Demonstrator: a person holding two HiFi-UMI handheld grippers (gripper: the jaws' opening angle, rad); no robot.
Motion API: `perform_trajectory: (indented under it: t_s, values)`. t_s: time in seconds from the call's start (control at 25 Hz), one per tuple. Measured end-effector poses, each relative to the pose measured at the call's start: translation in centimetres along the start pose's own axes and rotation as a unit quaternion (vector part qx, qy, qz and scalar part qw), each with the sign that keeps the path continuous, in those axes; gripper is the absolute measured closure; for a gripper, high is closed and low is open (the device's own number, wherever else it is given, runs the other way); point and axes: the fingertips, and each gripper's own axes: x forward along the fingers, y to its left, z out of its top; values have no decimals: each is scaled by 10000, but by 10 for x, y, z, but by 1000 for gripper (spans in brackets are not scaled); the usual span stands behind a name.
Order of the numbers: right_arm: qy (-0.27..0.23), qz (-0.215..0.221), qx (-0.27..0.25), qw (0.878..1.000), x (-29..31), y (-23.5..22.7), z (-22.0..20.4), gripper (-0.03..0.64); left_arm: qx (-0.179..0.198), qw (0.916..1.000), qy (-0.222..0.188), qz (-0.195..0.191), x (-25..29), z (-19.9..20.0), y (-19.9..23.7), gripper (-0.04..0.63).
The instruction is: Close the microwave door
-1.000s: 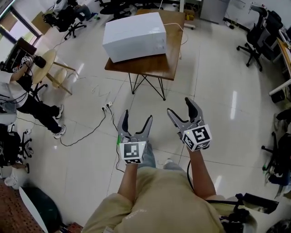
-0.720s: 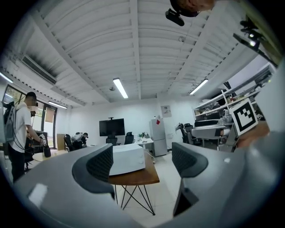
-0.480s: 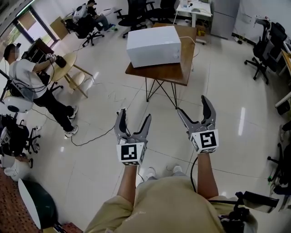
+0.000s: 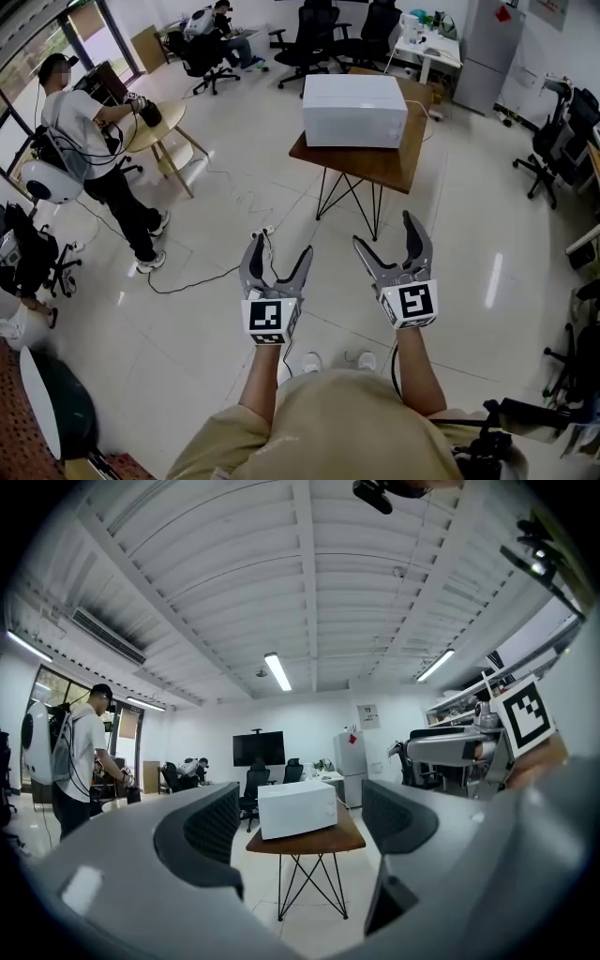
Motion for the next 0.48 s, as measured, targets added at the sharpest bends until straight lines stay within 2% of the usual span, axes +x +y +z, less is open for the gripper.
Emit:
perform_trajectory:
  t_s: [0.24,0.48]
  values:
    - [67,-79,-201,9997,-12,42,10,170,-120,9999,-111,-11,-39,5,24,194]
    - [225,-68,-146,9996,-17,32,24,173,-234,9993,-285,45,-39,39,20,195]
